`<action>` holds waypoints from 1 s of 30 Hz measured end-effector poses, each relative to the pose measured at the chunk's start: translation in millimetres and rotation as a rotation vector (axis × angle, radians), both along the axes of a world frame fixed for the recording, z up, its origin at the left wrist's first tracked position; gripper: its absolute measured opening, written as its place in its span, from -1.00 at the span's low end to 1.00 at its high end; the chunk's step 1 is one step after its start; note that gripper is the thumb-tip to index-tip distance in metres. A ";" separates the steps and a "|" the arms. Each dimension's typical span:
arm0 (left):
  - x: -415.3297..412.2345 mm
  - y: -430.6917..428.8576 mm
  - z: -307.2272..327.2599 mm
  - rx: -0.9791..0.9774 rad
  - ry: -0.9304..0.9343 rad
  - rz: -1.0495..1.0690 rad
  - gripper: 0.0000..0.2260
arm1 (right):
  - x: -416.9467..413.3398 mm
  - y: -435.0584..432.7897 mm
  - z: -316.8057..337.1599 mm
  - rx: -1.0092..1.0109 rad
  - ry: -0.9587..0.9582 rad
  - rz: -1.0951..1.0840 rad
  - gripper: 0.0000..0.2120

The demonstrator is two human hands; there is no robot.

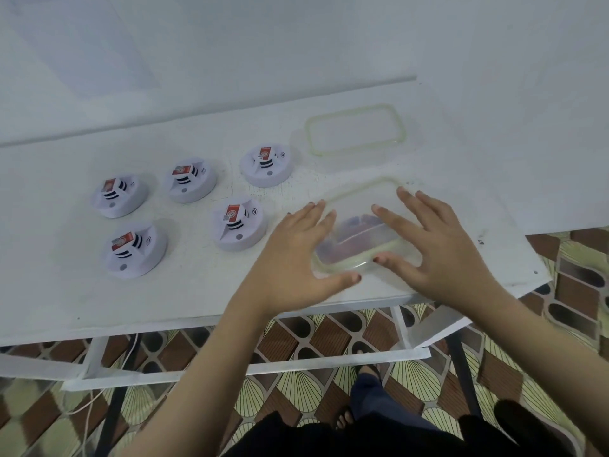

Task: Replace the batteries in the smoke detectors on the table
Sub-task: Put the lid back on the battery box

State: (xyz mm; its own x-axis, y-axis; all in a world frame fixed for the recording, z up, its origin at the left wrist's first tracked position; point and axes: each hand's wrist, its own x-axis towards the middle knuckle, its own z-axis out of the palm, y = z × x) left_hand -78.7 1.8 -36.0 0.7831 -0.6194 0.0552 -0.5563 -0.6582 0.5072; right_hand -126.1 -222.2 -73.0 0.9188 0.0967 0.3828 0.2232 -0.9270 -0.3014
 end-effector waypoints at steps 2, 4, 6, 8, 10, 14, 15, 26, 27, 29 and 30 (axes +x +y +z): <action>-1.7 -8.7 -10.6 -0.001 -0.084 0.004 -0.12 | -4.3 6.2 -4.5 -0.031 -0.021 -0.034 -0.33; 2.1 -12.5 -21.8 -0.025 -0.191 0.010 -0.21 | -6.3 5.0 -6.8 -0.058 -0.036 -0.024 -0.34; 6.9 -13.6 -31.4 -0.037 -0.299 0.017 -0.33 | -4.4 0.5 -9.5 -0.084 -0.099 -0.028 -0.40; 10.1 -14.3 -38.0 -0.016 -0.388 0.017 -0.39 | -0.7 -1.8 -13.5 -0.085 -0.172 -0.039 -0.47; 12.4 -15.8 -41.0 -0.004 -0.473 0.014 -0.43 | 2.5 -0.9 -17.8 -0.079 -0.228 -0.044 -0.52; 12.3 -14.9 -38.2 -0.036 -0.420 -0.010 -0.44 | 4.0 0.0 -16.8 -0.037 -0.258 -0.028 -0.53; 12.4 -13.0 -35.1 -0.062 -0.344 -0.021 -0.43 | 3.5 -2.6 -13.3 -0.008 -0.234 -0.011 -0.53; 33.5 -2.8 -4.2 -0.149 -0.077 0.026 -0.40 | -5.6 -23.7 8.3 0.164 0.091 0.288 -0.54; 27.6 -5.1 -6.2 -0.199 -0.071 0.015 -0.45 | -6.9 -21.6 7.1 0.151 0.058 0.262 -0.54; 15.8 -11.2 -13.1 -0.241 -0.048 -0.047 -0.45 | -10.6 -12.1 2.7 0.091 -0.063 0.188 -0.55; 11.4 -14.3 -18.2 -0.228 -0.054 -0.076 -0.41 | -13.6 -5.2 0.0 0.055 -0.137 0.136 -0.57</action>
State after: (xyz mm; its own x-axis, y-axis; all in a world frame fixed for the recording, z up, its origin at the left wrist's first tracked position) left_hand -67.3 -12.5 -54.2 0.7271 -0.6429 0.2408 -0.6300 -0.4856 0.6060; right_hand -139.8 -227.4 -73.0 0.8376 0.1921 0.5114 0.3878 -0.8684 -0.3089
